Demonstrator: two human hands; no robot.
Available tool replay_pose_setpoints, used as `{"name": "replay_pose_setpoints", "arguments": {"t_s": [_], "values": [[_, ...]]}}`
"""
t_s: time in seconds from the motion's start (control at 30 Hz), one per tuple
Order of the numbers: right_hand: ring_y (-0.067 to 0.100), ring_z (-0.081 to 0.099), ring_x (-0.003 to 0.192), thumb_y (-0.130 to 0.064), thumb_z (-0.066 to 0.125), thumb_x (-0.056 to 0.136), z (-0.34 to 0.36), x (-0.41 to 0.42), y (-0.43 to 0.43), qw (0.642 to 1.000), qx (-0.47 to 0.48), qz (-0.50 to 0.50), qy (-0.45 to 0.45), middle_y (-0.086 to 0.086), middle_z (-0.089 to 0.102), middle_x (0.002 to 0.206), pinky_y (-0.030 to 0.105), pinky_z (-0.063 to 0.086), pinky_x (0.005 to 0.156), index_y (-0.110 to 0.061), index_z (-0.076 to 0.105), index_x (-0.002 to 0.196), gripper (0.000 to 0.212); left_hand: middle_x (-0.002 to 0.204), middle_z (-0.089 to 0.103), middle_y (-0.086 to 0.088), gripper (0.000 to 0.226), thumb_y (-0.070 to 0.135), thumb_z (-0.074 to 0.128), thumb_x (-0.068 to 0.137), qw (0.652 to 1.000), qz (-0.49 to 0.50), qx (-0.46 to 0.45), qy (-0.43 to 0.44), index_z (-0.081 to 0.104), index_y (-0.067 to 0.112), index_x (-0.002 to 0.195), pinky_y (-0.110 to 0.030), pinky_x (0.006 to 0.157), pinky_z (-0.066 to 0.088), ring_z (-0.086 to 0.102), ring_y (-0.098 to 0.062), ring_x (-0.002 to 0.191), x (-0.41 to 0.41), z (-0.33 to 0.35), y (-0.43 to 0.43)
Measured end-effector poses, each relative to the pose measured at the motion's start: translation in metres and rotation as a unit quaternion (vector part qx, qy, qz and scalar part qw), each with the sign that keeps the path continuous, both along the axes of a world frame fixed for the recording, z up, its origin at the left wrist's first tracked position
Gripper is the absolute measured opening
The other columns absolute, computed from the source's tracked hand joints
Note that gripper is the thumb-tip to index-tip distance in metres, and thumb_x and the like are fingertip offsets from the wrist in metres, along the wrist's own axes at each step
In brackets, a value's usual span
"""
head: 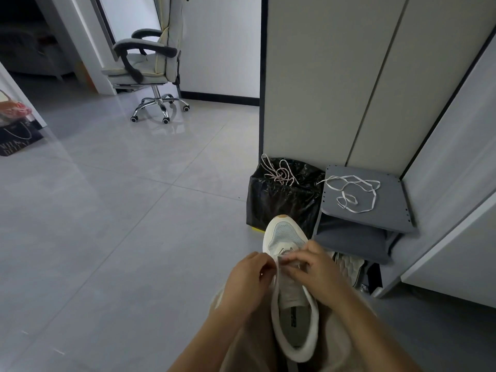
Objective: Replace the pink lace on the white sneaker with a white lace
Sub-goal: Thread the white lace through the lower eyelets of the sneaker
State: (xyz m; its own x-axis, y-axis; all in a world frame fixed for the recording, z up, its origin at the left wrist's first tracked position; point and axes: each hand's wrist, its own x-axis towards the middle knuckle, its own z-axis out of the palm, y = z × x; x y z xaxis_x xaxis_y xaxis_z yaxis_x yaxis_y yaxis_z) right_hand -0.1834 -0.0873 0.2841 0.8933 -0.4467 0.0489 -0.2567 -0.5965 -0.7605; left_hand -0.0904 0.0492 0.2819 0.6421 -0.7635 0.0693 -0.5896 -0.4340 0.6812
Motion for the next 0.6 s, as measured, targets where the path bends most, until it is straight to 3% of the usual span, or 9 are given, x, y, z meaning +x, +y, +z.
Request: {"name": "replay_pose_setpoints", "arguments": {"t_s": [0.07,0.17,0.3,0.4,0.47,0.6], "values": [[0.006,0.048,0.083,-0.034,0.071,0.078,0.009,0.008,0.0,0.998,-0.047,0.025,0.038,-0.003,0.045,0.088,0.023,0.041,0.077,-0.026,0.073,0.092,0.016,0.084,0.055,0.009,0.01,0.017,0.054,0.091,0.999,0.019,0.012,0.038,0.064,0.015,0.092,-0.009,0.066,0.038,0.048,-0.001,0.072,0.003,0.002,-0.001],[0.014,0.048,0.094,-0.037,0.063,0.084,0.024,0.016,0.004,0.987,-0.119,0.052,0.093,-0.003,0.044,0.09,0.025,0.036,0.08,-0.021,0.072,0.093,0.02,0.073,0.054,0.008,0.01,0.021,0.054,0.091,0.984,0.066,0.046,0.157,0.058,0.017,0.083,-0.012,0.059,0.036,0.046,-0.002,0.064,0.004,0.007,-0.006],[0.02,0.049,0.099,-0.035,0.046,0.093,0.034,0.022,0.009,0.963,-0.201,0.048,0.174,-0.001,0.045,0.097,0.032,0.032,0.085,-0.018,0.065,0.077,0.03,0.063,0.049,-0.002,0.02,0.018,0.055,0.089,0.908,0.138,0.083,0.387,0.057,0.01,0.071,-0.02,0.048,0.029,0.038,-0.011,0.051,0.006,0.021,-0.013],[0.021,0.051,0.1,-0.034,0.045,0.093,0.031,0.026,0.014,0.949,-0.26,-0.005,0.178,0.002,0.05,0.106,0.033,0.035,0.086,-0.016,0.066,0.087,0.028,0.058,0.048,-0.003,0.02,0.014,0.051,0.086,0.882,0.155,0.12,0.428,0.054,0.009,0.067,-0.021,0.045,0.025,0.035,-0.011,0.046,0.008,0.026,-0.017],[0.018,0.053,0.096,-0.035,0.051,0.091,0.025,0.024,0.012,0.961,-0.229,-0.049,0.147,0.001,0.05,0.104,0.03,0.041,0.083,-0.016,0.065,0.093,0.024,0.057,0.049,-0.002,0.022,0.015,0.052,0.085,0.882,0.145,0.12,0.432,0.055,0.01,0.064,-0.019,0.042,0.025,0.035,-0.01,0.041,0.009,0.026,-0.014],[0.006,0.052,0.074,-0.027,0.058,0.089,0.017,0.01,-0.002,0.987,0.019,-0.158,0.029,-0.003,0.053,0.089,0.017,0.041,0.064,-0.017,0.057,0.089,0.011,0.061,0.057,0.001,0.025,0.027,0.061,0.088,0.903,0.139,0.085,0.398,0.06,0.014,0.066,-0.016,0.039,0.027,0.039,-0.007,0.041,0.007,0.018,-0.007]]}}
